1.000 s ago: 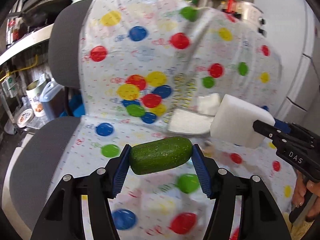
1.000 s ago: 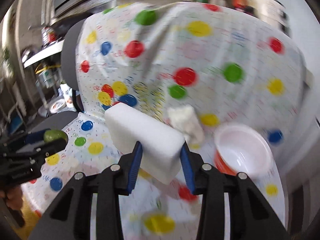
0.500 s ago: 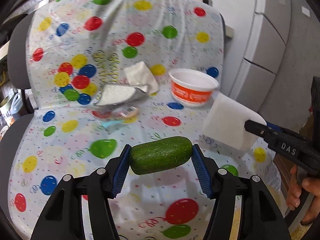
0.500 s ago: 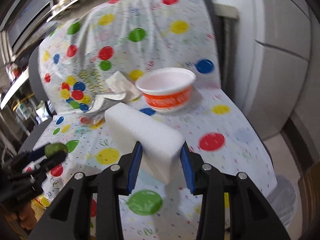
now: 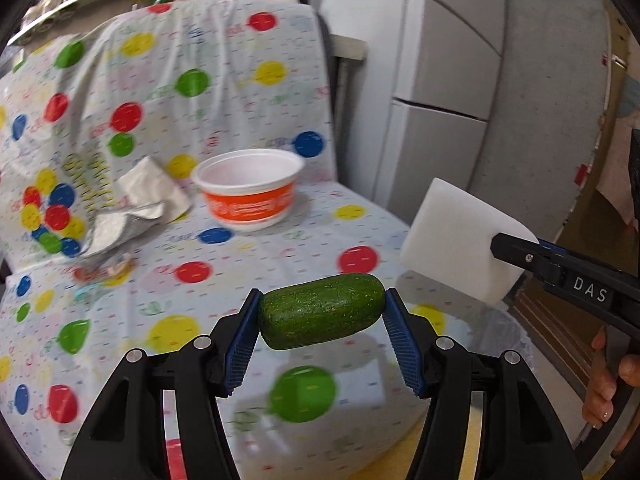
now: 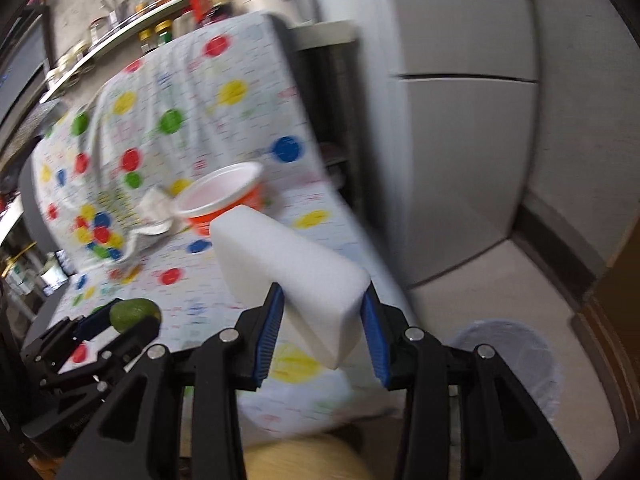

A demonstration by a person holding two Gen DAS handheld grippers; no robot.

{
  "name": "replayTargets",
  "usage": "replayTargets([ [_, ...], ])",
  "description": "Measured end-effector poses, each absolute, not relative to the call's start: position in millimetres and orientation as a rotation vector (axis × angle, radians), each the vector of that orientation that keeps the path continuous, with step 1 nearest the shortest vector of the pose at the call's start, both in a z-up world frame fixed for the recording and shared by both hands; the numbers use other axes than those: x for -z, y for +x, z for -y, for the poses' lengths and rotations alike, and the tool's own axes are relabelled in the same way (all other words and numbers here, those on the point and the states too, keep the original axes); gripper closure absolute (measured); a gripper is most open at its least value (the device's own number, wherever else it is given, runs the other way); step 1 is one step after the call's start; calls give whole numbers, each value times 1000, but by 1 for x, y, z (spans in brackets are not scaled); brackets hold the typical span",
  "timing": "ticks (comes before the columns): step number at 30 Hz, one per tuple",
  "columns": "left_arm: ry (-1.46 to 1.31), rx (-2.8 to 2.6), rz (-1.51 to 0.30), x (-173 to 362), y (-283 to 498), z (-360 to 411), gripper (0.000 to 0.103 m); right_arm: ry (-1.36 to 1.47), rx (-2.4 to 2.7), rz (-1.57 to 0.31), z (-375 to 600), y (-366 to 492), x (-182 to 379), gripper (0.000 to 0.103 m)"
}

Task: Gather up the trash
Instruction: 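Carry the cucumber and sponge over the trash bin and open both tools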

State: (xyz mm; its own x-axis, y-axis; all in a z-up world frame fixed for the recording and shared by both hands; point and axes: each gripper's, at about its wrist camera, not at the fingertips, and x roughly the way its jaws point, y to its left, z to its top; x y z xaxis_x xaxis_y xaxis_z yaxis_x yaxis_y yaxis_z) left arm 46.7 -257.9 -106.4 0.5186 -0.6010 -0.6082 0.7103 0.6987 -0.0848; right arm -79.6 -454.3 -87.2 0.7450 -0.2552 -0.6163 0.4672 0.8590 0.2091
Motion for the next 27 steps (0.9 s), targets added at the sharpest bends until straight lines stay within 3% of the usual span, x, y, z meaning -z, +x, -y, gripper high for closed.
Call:
replayTargets([
  [12, 294, 1082, -643, 126, -41, 373, 42, 504, 749, -685, 542, -217, 145, 63],
  [23, 366, 1196, -746, 163, -61, 462, 41, 646, 834, -760, 603, -231, 202, 59],
  [26, 362, 1199, -803, 170, -54, 476, 35, 690, 816, -760, 617, -225, 212, 50],
  [27, 359, 1201, -804, 171, -52, 477, 24, 705, 820, -768, 620, -222, 215, 49],
])
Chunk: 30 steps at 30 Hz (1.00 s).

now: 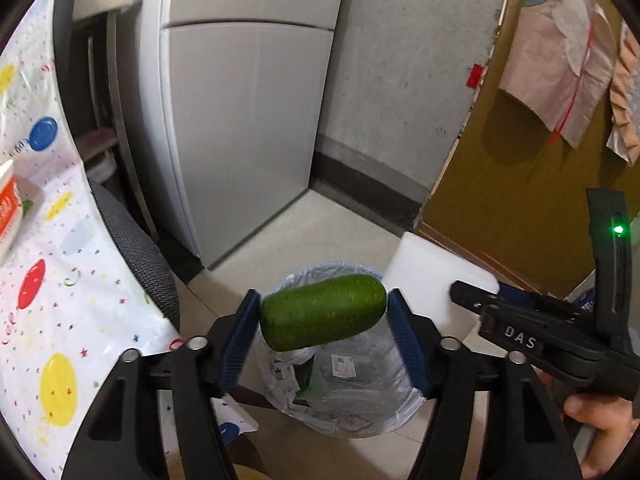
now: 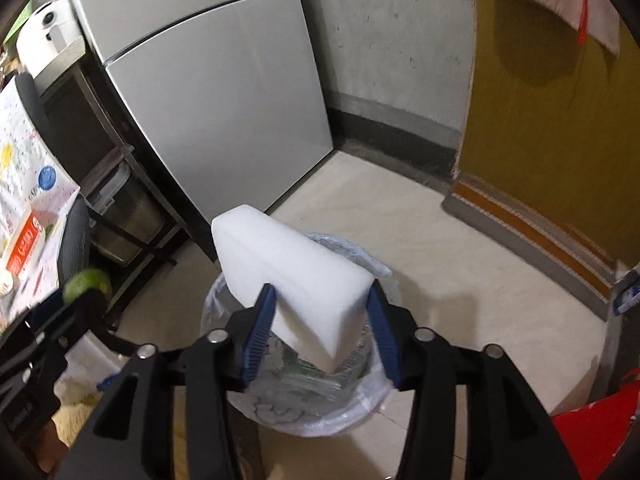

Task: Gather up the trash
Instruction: 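Carry the cucumber and sponge over the trash bin and open both tools, then move both open tools back over the chair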

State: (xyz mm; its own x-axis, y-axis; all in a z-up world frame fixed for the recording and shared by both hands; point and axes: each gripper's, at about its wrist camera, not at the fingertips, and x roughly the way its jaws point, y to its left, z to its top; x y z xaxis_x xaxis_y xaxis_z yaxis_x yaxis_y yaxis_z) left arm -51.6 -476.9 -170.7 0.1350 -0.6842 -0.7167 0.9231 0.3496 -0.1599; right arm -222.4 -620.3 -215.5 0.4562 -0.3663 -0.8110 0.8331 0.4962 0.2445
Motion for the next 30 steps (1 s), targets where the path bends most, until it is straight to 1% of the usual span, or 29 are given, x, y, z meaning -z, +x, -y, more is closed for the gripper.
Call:
replayTargets([
  [1, 346, 1201, -790, 169, -50, 475, 22, 712, 826, -767, 621, -222, 216, 45],
  [2, 336, 1202, -782, 167, -48, 473, 20, 719, 827, -765, 621, -221, 216, 39],
  [3, 324, 1210, -782, 165, -46, 471, 17, 720, 827, -765, 621, -220, 215, 36],
  [4, 316, 1211, -785, 162, -43, 469, 17, 716, 831, -762, 619, -221, 214, 34],
  [7, 305, 1198, -780, 155, -40, 464, 17, 700, 842, -747, 612, -225, 203, 34],
  [10, 296, 1164, -749, 142, -35, 447, 17, 636, 853, -723, 599, -229, 180, 34],
  [16, 284, 1041, -663, 114, -15, 381, 17, 516, 793, -624, 560, -224, 124, 34],
  [21, 258, 913, -662, 103, 9, 320, 17, 472, 614, -588, 511, -188, 93, 34],
  [25, 251, 787, -672, 99, 30, 267, 17, 417, 442, -606, 464, -145, 81, 34],
  [27, 253, 729, -677, 99, 40, 244, 16, 378, 361, -624, 438, -123, 79, 32],
  [29, 244, 662, -690, 102, 51, 213, 16, 339, 294, -648, 415, -101, 76, 26],
  [30, 230, 628, -699, 103, 58, 198, 16, 318, 255, -660, 402, -90, 74, 26],
])
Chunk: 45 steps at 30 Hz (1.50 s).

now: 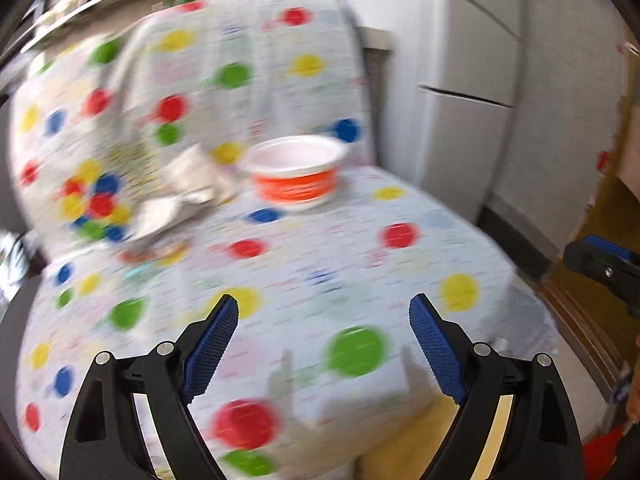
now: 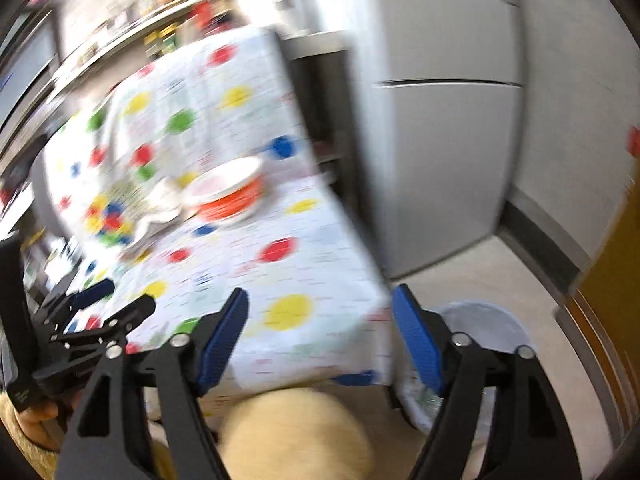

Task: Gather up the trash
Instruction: 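Move both open tools back over the chair, then grasp the clear plastic wrapper under the foil tray with the right tool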

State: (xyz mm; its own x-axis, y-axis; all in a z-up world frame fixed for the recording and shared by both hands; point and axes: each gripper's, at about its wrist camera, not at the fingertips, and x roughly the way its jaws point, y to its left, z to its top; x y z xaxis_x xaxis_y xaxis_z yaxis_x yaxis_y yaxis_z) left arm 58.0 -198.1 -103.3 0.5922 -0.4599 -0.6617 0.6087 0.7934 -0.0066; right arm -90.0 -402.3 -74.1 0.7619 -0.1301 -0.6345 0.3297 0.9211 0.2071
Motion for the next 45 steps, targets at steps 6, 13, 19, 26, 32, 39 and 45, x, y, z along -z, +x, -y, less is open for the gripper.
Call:
replayTargets([
  [6, 175, 441, -725, 107, 95, 125, 15, 240, 136, -699, 354, -32, 66, 24],
  [13, 127, 253, -717, 98, 136, 57, 15, 175, 97, -698, 327, 32, 65, 24],
  [19, 88, 174, -749, 103, 169, 27, 15, 159, 28, -731, 303, 83, 77, 24],
  [26, 113, 162, -762, 112, 193, 26, 15, 178, -100, -778, 270, 148, 97, 54],
  [32, 89, 167, -768, 117, 202, 21, 15, 229, -161, -868, 244, 203, 127, 55],
  [39, 99, 162, -779, 122, 196, 16, 15, 304, -139, -935, 232, 228, 145, 64],
  [45, 93, 142, -754, 109, 186, 8, 15, 308, -189, -900, 233, 183, 111, 98],
])
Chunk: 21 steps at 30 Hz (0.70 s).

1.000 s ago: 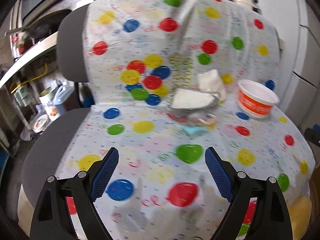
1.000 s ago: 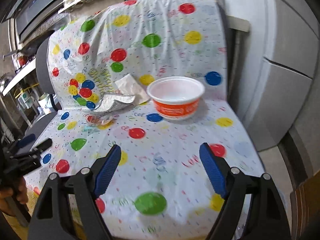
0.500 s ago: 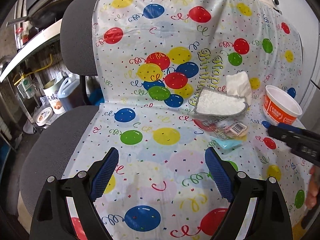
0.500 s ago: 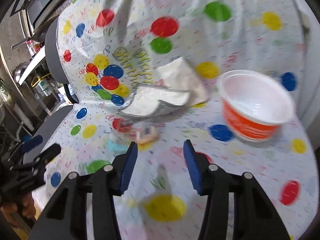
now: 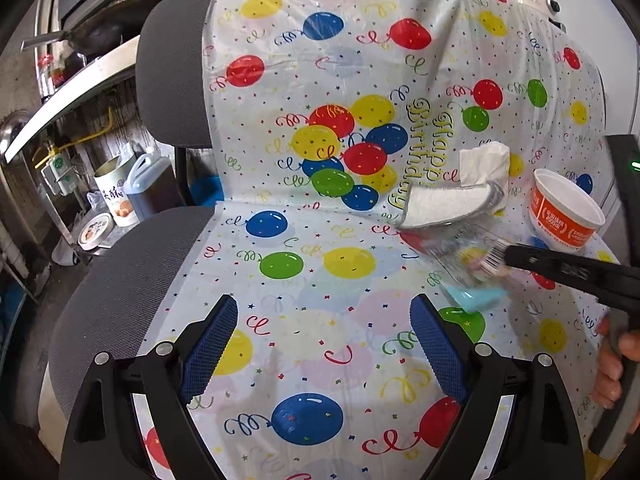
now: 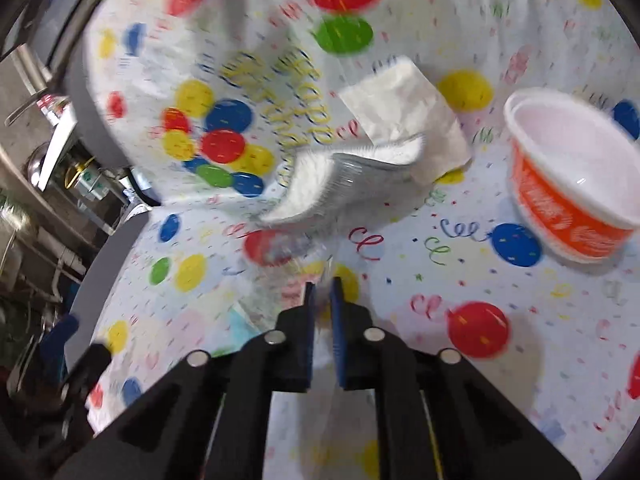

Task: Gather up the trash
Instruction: 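Grasp the clear plastic wrapper under the foil tray with the right tool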

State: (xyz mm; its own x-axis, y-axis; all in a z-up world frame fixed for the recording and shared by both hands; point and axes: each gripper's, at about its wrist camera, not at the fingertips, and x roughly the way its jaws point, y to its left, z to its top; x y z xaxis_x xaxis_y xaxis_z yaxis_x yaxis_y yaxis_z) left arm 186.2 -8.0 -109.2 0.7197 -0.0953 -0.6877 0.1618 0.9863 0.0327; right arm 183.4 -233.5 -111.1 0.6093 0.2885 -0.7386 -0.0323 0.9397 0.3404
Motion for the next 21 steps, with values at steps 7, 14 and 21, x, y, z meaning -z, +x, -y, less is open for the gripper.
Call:
replayTargets([
  [7, 127, 191, -736, 101, 169, 27, 15, 215, -92, -814, 276, 96, 68, 100],
  [14, 177, 298, -758, 109, 157, 66, 15, 258, 15, -871, 326, 45, 74, 100],
  [21, 224, 383, -745, 109, 147, 103, 15, 184, -11, -735, 323, 12, 64, 100],
])
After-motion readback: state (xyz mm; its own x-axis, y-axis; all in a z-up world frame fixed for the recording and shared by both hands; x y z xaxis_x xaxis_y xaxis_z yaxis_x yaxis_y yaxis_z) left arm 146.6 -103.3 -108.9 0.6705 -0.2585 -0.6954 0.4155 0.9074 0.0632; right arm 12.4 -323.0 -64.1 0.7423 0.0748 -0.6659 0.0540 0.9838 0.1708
